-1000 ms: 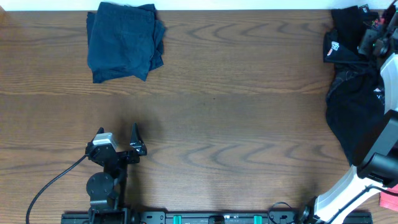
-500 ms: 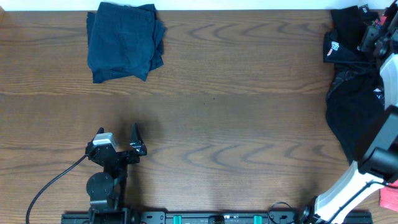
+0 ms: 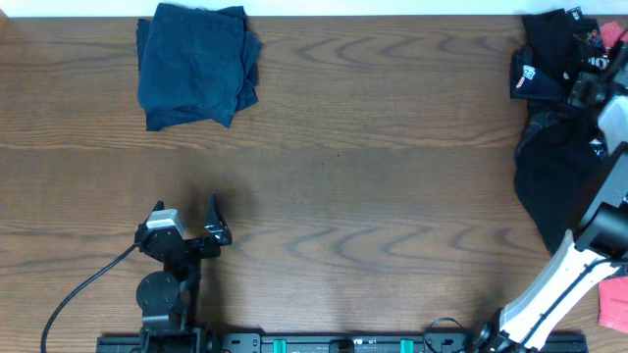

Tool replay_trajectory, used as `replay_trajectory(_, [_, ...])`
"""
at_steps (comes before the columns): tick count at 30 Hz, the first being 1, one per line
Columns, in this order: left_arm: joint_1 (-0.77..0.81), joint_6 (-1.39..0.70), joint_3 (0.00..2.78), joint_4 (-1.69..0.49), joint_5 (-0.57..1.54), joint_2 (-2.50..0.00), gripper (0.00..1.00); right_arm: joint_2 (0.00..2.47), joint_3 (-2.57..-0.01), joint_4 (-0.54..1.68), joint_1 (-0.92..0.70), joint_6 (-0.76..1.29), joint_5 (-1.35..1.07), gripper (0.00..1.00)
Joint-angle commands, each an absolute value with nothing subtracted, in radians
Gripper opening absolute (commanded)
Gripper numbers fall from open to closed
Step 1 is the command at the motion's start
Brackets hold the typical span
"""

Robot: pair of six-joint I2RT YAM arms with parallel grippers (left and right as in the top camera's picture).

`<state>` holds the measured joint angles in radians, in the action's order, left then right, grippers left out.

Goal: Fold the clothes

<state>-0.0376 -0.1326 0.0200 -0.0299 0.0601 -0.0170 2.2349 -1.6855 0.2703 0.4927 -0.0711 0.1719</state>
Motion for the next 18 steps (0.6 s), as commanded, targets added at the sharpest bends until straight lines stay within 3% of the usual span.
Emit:
replay_trajectory(1, [-0.04, -0.128, 0.004, -0.066, 0.059, -0.018, 0.98, 2.244, -1.687, 0.27, 0.535, -0.008, 0.096, 0.7])
replay_trajectory(6, [-0.04, -0.128, 0.004, -0.066, 0.059, -0.018, 0.98, 2.245, -1.687, 0.276, 0.574, 0.006, -0.008, 0.63])
replay_trajectory(18, [-0.04, -0.128, 0.004, -0.066, 0.059, -0.018, 0.98, 2.316, -1.687, 0.231, 0.571, -0.015, -0.041, 0.58])
